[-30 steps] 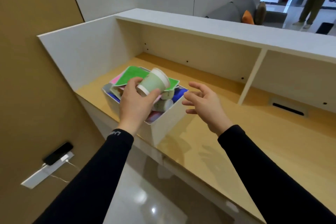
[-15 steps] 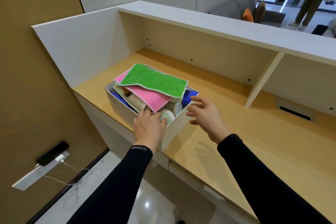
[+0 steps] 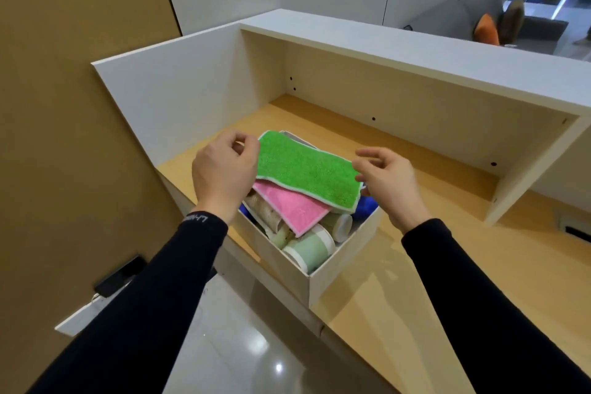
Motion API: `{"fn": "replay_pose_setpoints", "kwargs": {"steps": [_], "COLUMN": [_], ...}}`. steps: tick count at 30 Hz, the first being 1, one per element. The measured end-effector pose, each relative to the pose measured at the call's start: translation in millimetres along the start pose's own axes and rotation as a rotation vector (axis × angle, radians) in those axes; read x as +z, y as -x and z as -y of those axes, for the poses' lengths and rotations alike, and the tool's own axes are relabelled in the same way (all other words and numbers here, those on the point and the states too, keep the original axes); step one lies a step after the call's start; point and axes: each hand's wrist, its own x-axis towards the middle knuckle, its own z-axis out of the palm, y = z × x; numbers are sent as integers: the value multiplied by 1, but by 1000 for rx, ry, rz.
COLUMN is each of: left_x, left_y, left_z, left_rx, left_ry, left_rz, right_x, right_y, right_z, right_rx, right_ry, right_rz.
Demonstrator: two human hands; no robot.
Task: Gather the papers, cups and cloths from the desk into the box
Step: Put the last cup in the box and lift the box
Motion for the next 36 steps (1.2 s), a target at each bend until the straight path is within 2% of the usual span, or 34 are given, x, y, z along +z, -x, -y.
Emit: {"fn": "replay_pose_setpoints", "kwargs": {"steps": [3,6,12,15,18,20,23,27,30,36], "left_x": [10,26,61,77,92,97,100,96,86,43], "left_y": [-25,-57,-134,-160,-168,-168,-169,-164,-161,-165], "left_z": [17,39,91,117,133,135,137,140,149,175], "left_rx": [-54,-84,-30,-23,-35,18,156,340,372,425], "left_ry": [-15,-24,-171,-292,-198,-120,-185,-322,-285,-201], "left_rz": [41,146,472,755,1010,1095,1140,1146,1090,995], "right_x": [6,12,35,53,71,82,98,115,122,154], "right_y": [-10,-18,-23,-6,18,35,59,70,76,111], "right_z": [-4,-9,-15,-22,-23,-18,-18,-18,-20,-14], "right_rx": [64,107,211,411,650,766,862,865,816,732], "right_ry": [42,43,261,292,201,117,199,379,502,520], "right_rz": [8,-63,-381,-505,-507,-517,-462,-483,-521,-591]}}
